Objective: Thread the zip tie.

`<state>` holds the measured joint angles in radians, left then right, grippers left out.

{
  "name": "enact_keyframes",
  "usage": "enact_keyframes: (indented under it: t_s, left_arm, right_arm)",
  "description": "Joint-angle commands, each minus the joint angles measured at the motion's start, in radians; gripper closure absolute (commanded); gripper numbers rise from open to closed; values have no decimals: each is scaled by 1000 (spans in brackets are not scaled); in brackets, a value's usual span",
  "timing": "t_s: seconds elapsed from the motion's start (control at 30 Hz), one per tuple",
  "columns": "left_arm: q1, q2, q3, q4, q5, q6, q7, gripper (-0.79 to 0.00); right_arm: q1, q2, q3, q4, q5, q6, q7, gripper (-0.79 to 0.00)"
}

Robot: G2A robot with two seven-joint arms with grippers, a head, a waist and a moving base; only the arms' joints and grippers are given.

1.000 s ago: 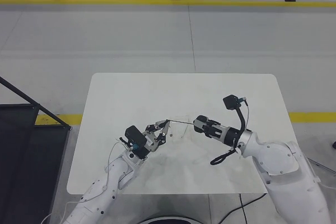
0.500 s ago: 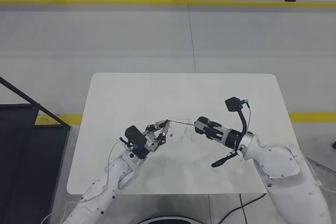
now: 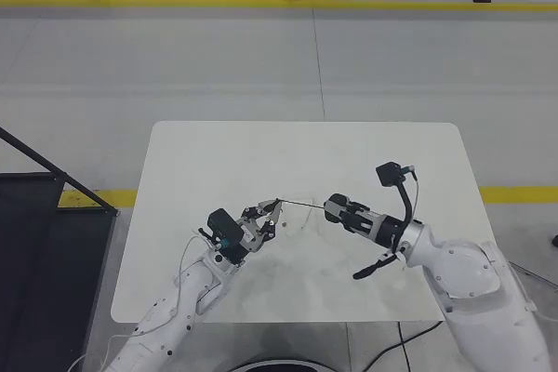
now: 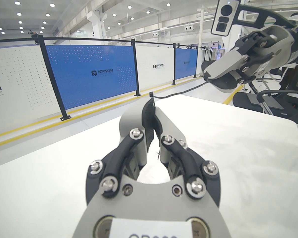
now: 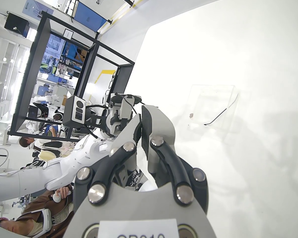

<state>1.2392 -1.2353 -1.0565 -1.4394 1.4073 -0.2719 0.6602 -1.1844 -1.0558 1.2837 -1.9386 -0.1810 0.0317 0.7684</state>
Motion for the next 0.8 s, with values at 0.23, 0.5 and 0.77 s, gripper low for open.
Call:
enact_keyframes:
  t_s: [0.23,0.5,0.77]
  left_arm:
    - [0,0,0,0,0,0,0,0]
    - [0,0,0,0,0,0,0,0]
    - [0,0,0,0,0,0,0,0]
  right_arm:
    - [2,0,1,3,2,-2,1,0]
    - [18,-1,-9,10,-1,13,13,0]
    - [28,-1,-14,16,0,22,22,0]
